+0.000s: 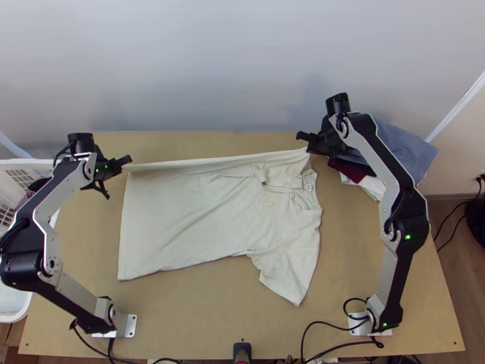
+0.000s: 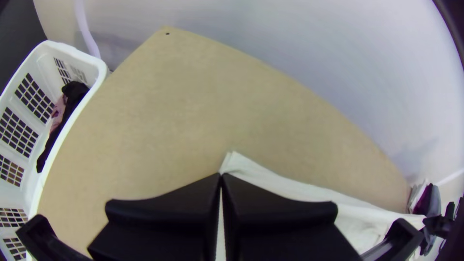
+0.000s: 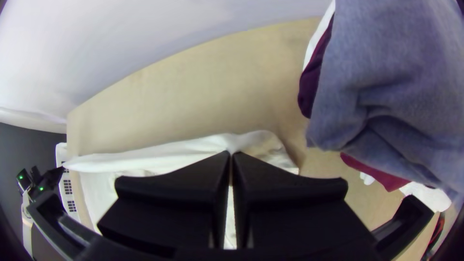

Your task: Fold the t-shirt

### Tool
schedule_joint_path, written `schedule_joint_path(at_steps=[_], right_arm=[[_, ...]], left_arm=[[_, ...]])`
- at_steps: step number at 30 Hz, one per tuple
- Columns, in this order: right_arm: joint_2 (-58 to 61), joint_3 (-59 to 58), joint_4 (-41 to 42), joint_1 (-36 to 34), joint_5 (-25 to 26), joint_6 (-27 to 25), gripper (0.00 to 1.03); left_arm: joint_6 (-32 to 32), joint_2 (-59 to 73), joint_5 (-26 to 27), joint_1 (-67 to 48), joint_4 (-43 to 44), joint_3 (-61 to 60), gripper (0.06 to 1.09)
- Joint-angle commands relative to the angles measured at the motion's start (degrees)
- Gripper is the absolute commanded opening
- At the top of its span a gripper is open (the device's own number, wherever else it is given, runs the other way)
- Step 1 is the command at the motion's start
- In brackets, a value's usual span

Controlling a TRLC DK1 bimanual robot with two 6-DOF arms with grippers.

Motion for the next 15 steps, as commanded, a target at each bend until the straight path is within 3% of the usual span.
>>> schedule_joint_path(at_steps=[1,15], right_arm=[[-3.55,-3.84,0.05,0.89,1.06,-0.27,0.03],[-7.86,-19.13,5.41,2.21,1.68,-0.27,0.03]], left_arm=[[0.42,-2.52,0.32,0.35,1.59,-3.36,0.09],[1.83,-6.21,0.32,0.0,4.23,-12.68,0.1]])
